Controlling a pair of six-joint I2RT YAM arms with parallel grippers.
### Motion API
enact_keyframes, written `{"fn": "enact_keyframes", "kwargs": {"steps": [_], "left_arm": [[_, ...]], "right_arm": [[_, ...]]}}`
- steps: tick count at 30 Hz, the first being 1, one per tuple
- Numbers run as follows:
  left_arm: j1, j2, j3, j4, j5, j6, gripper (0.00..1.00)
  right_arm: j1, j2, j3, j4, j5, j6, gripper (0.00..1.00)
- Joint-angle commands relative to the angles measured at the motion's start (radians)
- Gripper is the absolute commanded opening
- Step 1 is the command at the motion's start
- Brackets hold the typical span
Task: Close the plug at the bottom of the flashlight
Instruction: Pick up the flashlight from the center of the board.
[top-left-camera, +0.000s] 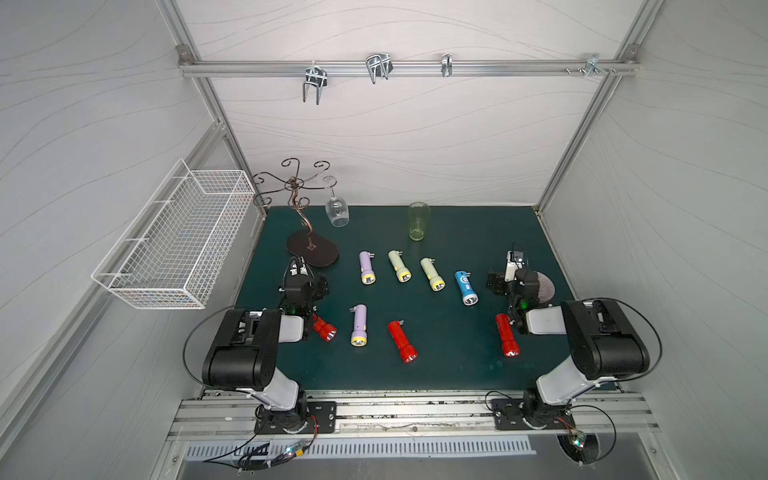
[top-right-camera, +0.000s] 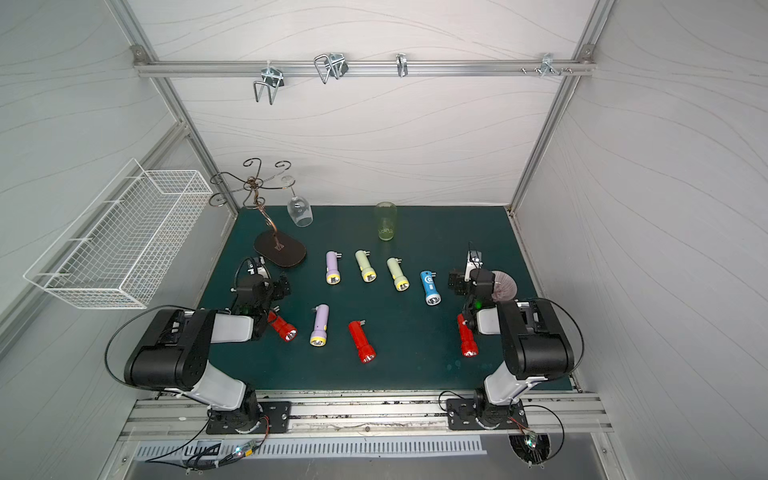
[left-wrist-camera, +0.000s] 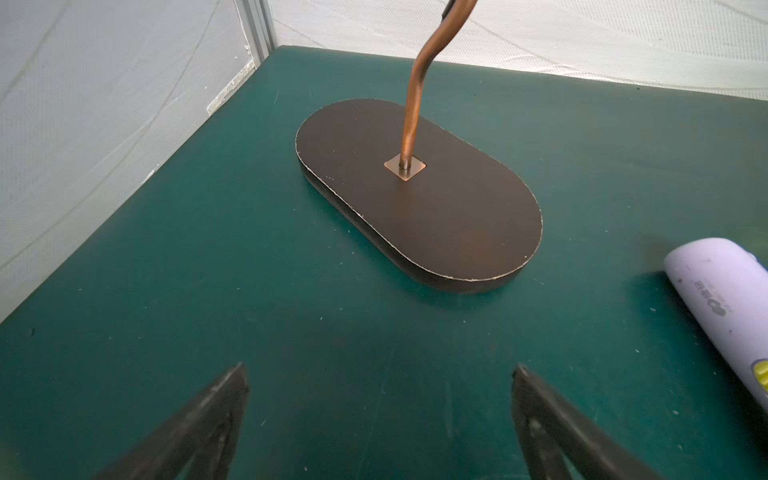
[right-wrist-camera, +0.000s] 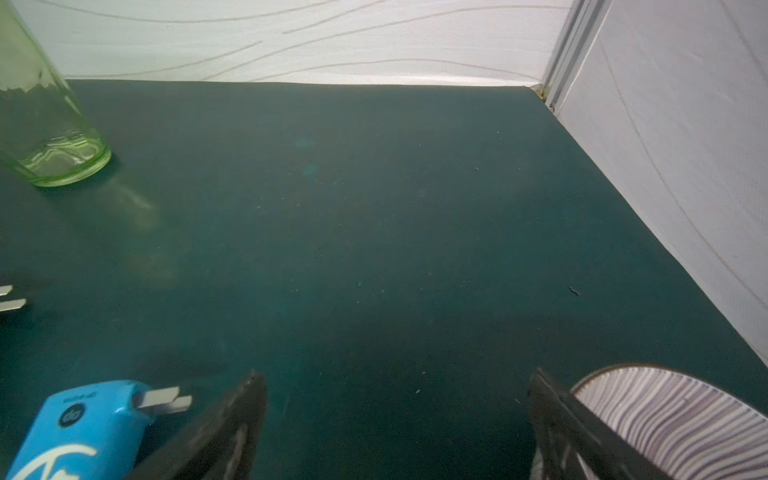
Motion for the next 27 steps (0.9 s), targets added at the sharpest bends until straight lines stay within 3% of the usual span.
{"fn": "enact_keyframes", "kwargs": {"steps": [1,4,7,17,20,24,27], "left_arm": [[0.001,-0.007,0.03,0.037,-0.007,0.002,1.0],[0.001,-0.005,0.032,0.036,-0.007,0.003,1.0],[0.001,-0.003,0.034,0.036,-0.006,0.003,1.0],[0.004,-0.01,0.026,0.039,-0.001,0.002,1.0],[-0.001,-0.071,0.058,-0.061,-0.019,0.0,1.0],[-0.018,-0.199,0.102,-0.235,-0.077,-0.001,1.0],[-0.028,-0.288,0.138,-0.365,-0.091,-0.086,1.0]], "right_arm": [[0.001,-0.014,0.009,-0.017,-0.036,0.016,0.99],[-0.025,-0.017,0.005,-0.016,-0.085,0.025,0.99],[-0.089,-0.011,-0.001,0.005,-0.274,0.049,0.99],[-0.089,-0.022,-0.008,0.018,-0.299,0.041,0.99],[-0.078,-0.117,-0.01,-0.059,-0.253,0.035,0.99],[-0.071,-0.22,0.081,-0.295,-0.06,0.101,0.99],[-0.082,-0.26,0.188,-0.464,-0.018,0.164,0.99]]}}
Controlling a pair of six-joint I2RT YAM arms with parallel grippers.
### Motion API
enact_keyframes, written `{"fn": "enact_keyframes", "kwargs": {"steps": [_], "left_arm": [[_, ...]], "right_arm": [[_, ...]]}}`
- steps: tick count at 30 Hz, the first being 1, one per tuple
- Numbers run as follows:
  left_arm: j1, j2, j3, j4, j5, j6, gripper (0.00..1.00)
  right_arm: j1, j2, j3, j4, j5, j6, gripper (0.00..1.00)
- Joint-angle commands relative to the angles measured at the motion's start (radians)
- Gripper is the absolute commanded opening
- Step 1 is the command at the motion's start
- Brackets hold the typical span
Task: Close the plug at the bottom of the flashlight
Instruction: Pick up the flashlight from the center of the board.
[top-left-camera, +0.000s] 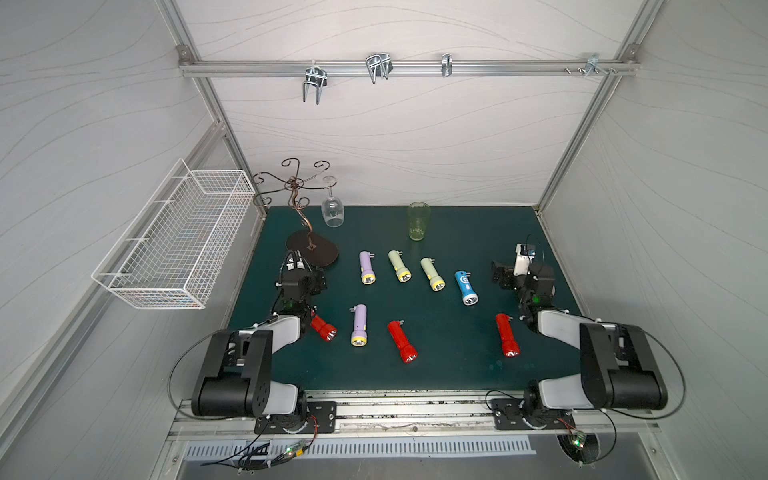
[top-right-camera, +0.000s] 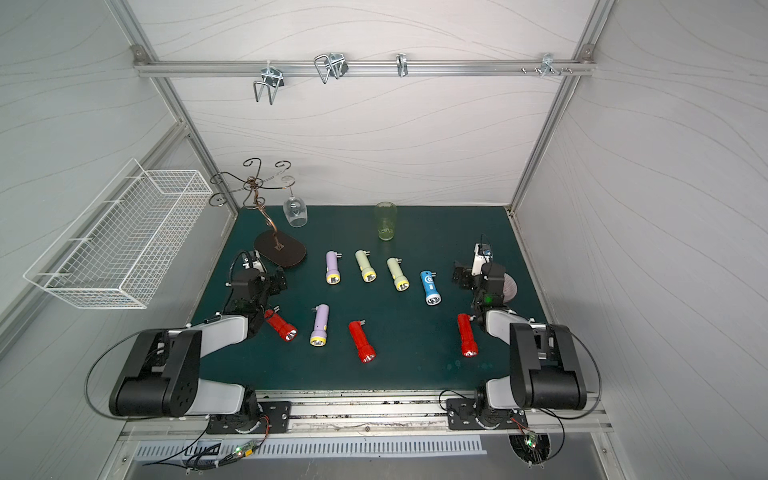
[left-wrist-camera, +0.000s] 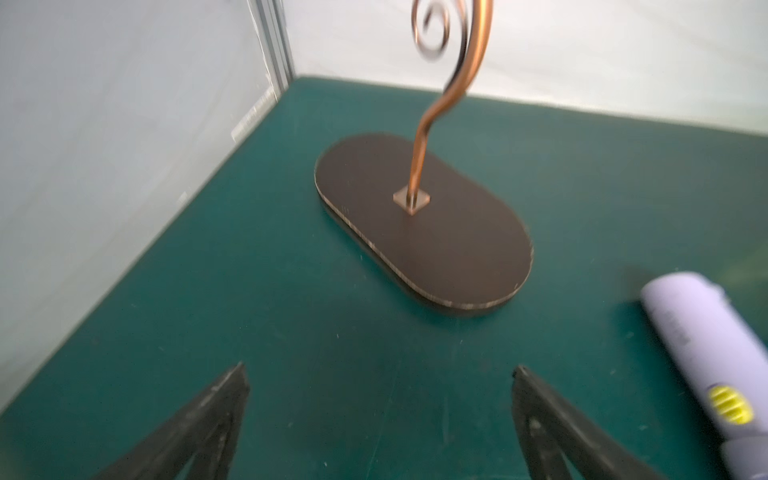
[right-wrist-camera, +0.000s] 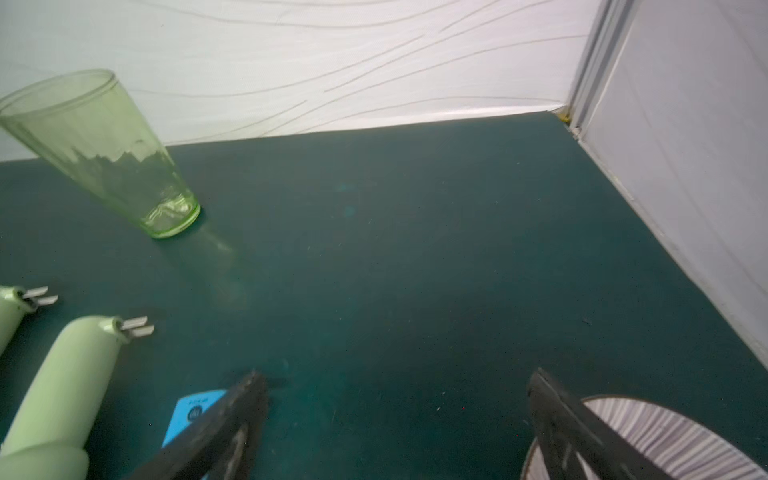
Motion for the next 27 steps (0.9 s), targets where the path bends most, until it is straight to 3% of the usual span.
{"fn": "enact_keyframes", "kwargs": {"steps": [1,5,10,19,23,27], "left_arm": [[-0.013,-0.089,0.076,-0.166,-0.026,-0.085,1.0],[-0.048,-0.128,0.177,-0.378,0.032,-0.169,1.0],[-0.137,-0.172,0.257,-0.55,0.12,-0.285,1.0],[-0.277,-0.163,0.278,-0.606,0.304,-0.463,1.0],[-0.279,-0.063,0.374,-0.644,0.431,-0.429,1.0],[-0.287,0.05,0.48,-0.657,0.466,-0.386,1.0]], "right_arm": [[-0.005,-0.046,0.145,-0.28,0.094,0.101,0.99],[0.012,0.011,0.401,-0.703,0.002,0.261,0.99],[0.132,0.098,0.539,-0.977,-0.02,0.242,0.99],[0.278,0.275,0.733,-1.275,-0.1,0.121,0.99],[0.315,0.382,0.831,-1.378,-0.048,0.083,0.99],[0.334,0.476,0.899,-1.413,-0.042,0.061,0.97]]}}
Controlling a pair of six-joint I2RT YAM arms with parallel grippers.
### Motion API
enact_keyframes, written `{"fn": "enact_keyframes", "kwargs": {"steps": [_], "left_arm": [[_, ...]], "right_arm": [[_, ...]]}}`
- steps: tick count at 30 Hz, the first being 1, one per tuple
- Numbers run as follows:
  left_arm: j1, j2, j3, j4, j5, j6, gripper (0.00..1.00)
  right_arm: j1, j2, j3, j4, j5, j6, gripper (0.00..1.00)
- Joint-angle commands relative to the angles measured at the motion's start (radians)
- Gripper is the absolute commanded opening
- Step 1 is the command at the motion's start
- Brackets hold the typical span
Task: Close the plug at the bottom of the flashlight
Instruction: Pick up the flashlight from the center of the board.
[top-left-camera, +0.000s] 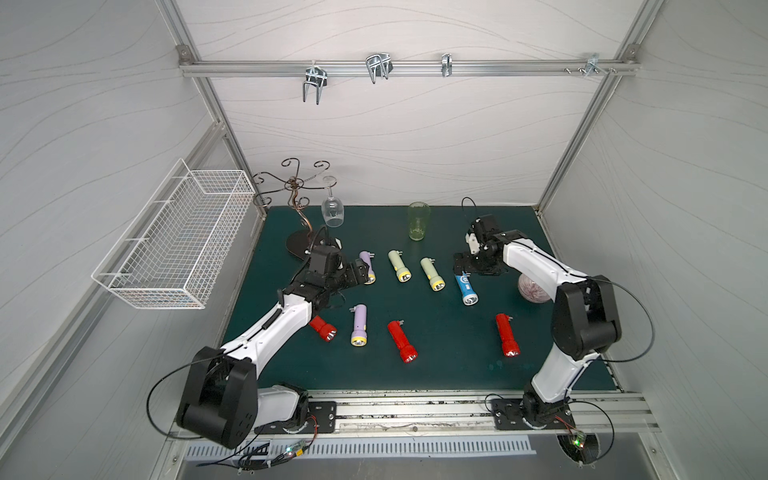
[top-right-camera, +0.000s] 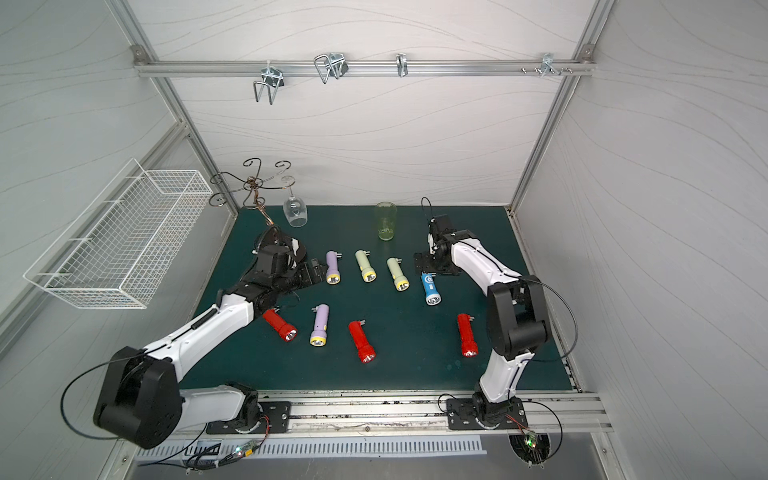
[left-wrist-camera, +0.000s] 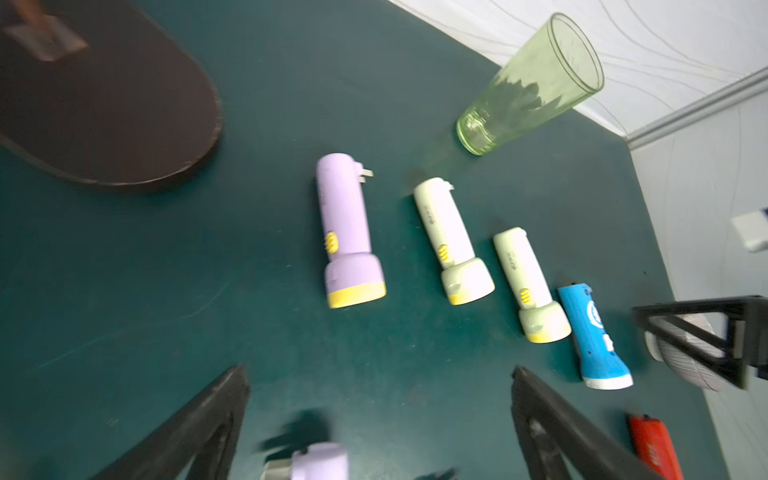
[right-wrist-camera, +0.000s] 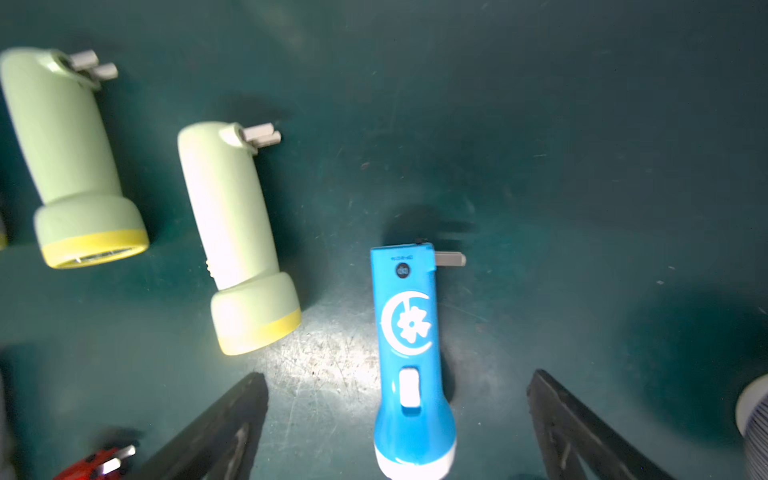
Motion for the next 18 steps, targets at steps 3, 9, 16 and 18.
{"fn": "enact_keyframes", "kwargs": {"steps": [3,9,16,18], "left_arm": [[-0.01,0.114,0.119,0.04,0.084,0.027,1.0],[-0.009,0.179,0.126,0.029,0.122,0.08,1.0],[-0.009,0.198,0.128,0.042,0.135,0.067,1.0],[-0.01,0.191,0.126,0.039,0.131,0.069,1.0]], "right_arm": [[0.032,0.093,0.056,-0.122,0.056,-0.051,0.94],[0.045,0.16,0.068,-0.114,0.099,-0.074,0.77],[0.047,0.231,0.105,-0.096,0.142,-0.091,0.64],[0.049,0.253,0.122,-0.099,0.153,-0.091,0.61]]}}
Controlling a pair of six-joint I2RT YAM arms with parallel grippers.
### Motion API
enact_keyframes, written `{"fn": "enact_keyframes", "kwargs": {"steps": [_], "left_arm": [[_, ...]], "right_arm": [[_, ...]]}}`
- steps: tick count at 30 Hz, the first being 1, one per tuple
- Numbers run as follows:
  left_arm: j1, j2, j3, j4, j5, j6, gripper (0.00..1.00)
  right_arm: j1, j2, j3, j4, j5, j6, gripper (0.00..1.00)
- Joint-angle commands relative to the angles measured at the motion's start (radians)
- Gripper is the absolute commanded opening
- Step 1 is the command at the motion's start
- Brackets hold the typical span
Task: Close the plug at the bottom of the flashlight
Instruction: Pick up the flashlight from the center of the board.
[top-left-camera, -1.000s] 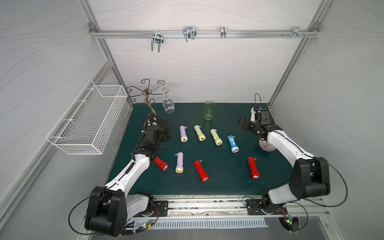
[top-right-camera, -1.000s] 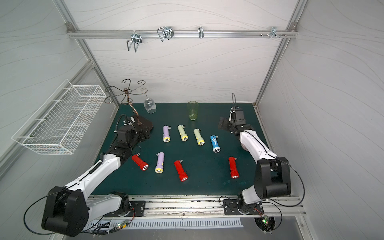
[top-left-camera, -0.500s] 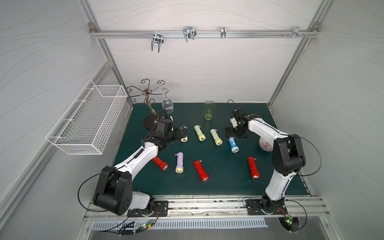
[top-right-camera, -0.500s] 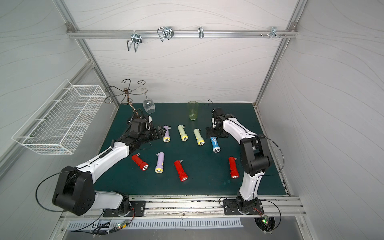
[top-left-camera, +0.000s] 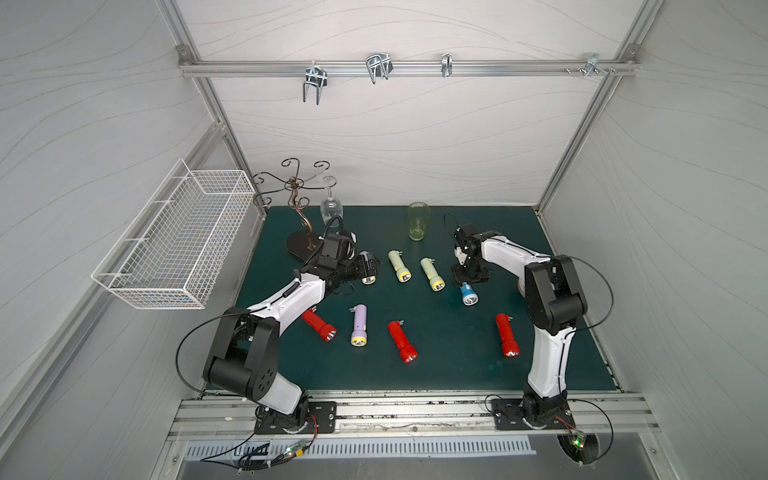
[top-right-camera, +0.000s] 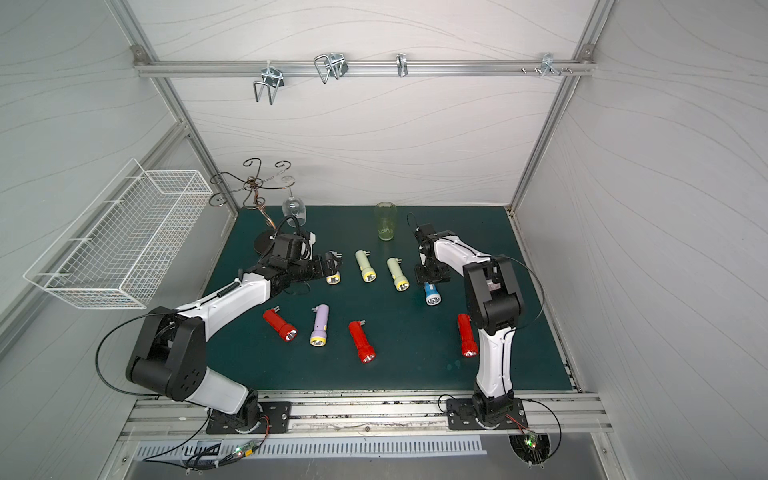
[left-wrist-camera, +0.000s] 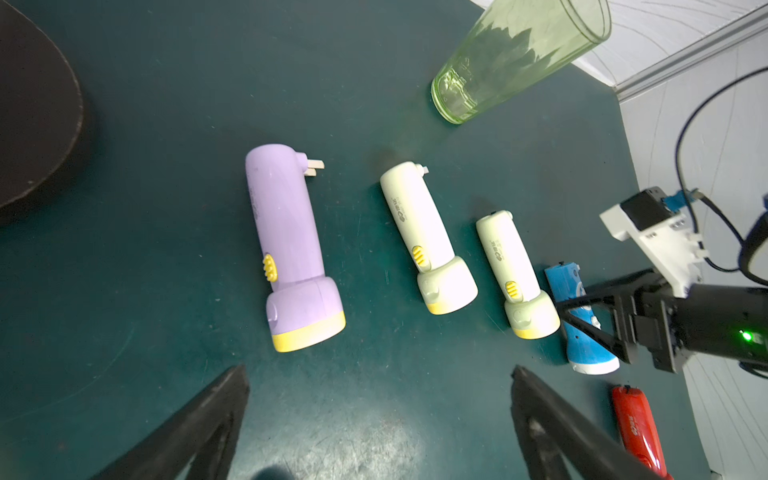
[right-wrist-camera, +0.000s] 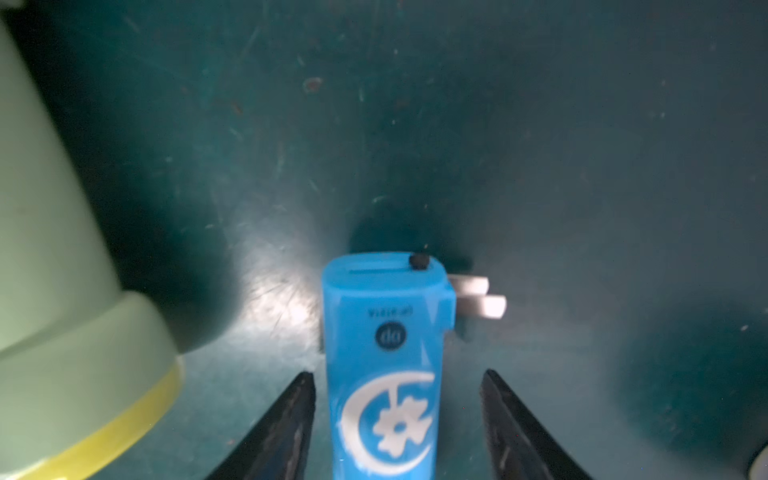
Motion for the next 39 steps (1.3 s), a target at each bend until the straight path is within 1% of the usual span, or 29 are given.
{"fn": "enact_keyframes", "kwargs": {"steps": [1,6,8,13,18,24,27,30,33,34,39], "left_arm": [[-0.003,0.002,0.023,0.026,0.013,0.021,1.0],[-0.003,-0.001,0.027,0.014,0.004,0.024,1.0],[-0.003,0.002,0.03,0.013,0.004,0.02,1.0],[-0.003,0.003,0.031,0.009,0.002,0.017,1.0],[-0.003,-0.004,0.03,0.004,-0.002,0.012,1.0],[-0.003,-0.003,0.045,-0.021,0.007,-0.031,0.99],[-0.004,0.003,0.079,-0.046,0.045,-0.077,0.98],[-0.004,0.008,0.115,-0.057,0.114,-0.131,0.98],[-0.007,0.018,0.158,-0.073,0.189,-0.203,0.95],[-0.01,0.022,0.174,-0.078,0.217,-0.232,0.94],[-0.041,0.04,0.263,-0.121,0.308,-0.366,0.9]], "right_arm": [[0.011,0.039,0.04,-0.024,0.031,-0.012,0.61],[0.017,0.063,0.056,-0.022,0.035,-0.009,0.53],[0.021,0.068,0.06,-0.025,0.037,-0.01,0.48],[0.029,0.071,0.06,-0.034,0.039,-0.014,0.32],[0.029,0.044,0.068,-0.047,0.032,-0.015,0.23],[0.029,-0.054,0.066,-0.052,0.012,-0.018,0.21],[0.029,-0.117,0.055,-0.041,-0.002,-0.023,0.18],[0.029,-0.189,0.026,-0.005,-0.054,-0.031,0.16],[0.028,-0.269,-0.023,0.073,-0.145,-0.06,0.06],[0.03,-0.298,-0.043,0.105,-0.171,-0.073,0.01],[0.029,-0.411,-0.141,0.275,-0.239,-0.136,0.0]]}}
